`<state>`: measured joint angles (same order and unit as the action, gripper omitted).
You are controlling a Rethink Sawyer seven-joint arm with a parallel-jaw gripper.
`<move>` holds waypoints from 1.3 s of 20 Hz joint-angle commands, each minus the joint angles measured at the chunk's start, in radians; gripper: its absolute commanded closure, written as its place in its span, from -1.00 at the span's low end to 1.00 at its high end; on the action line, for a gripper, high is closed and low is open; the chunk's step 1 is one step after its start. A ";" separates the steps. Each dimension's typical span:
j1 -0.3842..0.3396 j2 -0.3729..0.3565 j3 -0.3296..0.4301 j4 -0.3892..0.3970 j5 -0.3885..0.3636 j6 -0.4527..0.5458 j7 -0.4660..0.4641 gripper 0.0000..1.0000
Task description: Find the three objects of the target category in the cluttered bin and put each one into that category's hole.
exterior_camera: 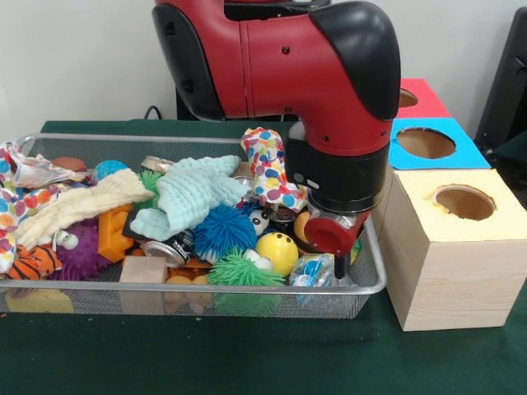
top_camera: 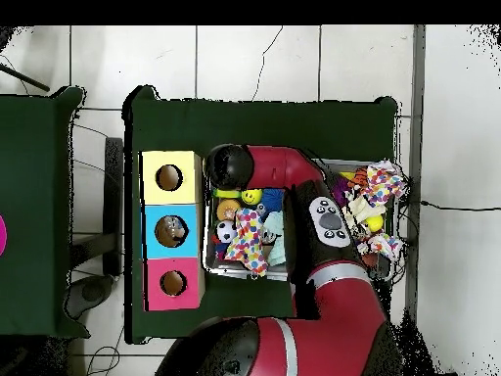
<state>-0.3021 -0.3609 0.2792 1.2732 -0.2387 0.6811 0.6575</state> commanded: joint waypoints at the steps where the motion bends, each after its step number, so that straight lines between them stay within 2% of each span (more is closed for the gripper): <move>1: -0.010 -0.007 0.053 0.092 -0.075 -0.042 0.020 1.00; 8: -0.028 -0.040 0.055 0.203 -0.108 -0.107 0.055 1.00; 19: 0.005 -0.089 0.039 0.348 -0.139 -0.190 0.134 1.00; 22: 0.022 -0.091 0.033 0.361 -0.138 -0.200 0.151 1.00; 26: 0.028 -0.057 0.037 0.270 -0.123 -0.127 0.105 1.00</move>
<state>-0.2797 -0.4387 0.2814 1.5294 -0.3321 0.5278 0.6575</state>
